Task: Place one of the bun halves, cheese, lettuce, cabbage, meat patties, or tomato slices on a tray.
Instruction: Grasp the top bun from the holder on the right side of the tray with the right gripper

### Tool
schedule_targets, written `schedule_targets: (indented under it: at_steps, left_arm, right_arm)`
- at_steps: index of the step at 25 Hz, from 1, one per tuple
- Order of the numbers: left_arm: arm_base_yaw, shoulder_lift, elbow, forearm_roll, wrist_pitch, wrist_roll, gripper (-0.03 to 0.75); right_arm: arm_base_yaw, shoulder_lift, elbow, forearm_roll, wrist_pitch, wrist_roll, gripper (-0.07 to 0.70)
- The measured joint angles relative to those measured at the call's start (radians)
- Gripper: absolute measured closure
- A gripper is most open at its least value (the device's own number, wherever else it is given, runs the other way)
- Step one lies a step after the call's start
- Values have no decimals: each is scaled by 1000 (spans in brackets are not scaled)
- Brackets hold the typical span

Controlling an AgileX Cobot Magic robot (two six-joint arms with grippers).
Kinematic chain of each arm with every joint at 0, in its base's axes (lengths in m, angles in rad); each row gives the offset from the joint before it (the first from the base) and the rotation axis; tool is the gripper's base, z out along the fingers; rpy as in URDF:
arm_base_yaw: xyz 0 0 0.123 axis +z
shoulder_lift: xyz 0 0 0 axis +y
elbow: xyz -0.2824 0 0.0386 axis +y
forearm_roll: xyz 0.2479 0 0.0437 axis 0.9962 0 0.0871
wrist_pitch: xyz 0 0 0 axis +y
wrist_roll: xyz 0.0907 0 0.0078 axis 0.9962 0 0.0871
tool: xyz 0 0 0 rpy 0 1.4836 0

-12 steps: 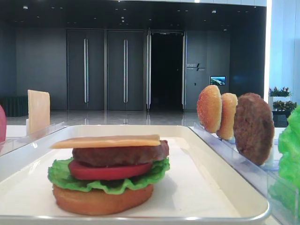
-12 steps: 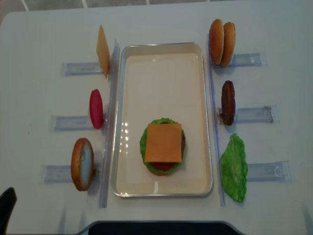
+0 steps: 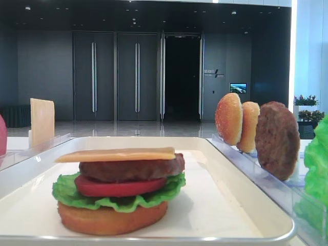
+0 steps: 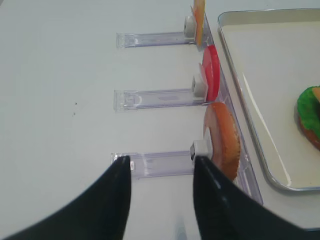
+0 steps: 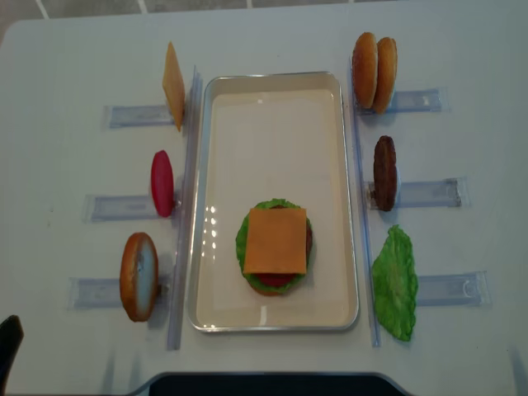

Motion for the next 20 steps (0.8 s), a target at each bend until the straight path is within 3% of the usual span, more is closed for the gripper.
schedule_targets:
  at_steps: [14,20]
  left_arm:
    - [0,0,0,0,0,0,559]
    - [0,0,0,0,0,0,626]
  right_arm:
    - [0,2,0,20,-1,16,91]
    - [0,182,-13,22,-2,19,91]
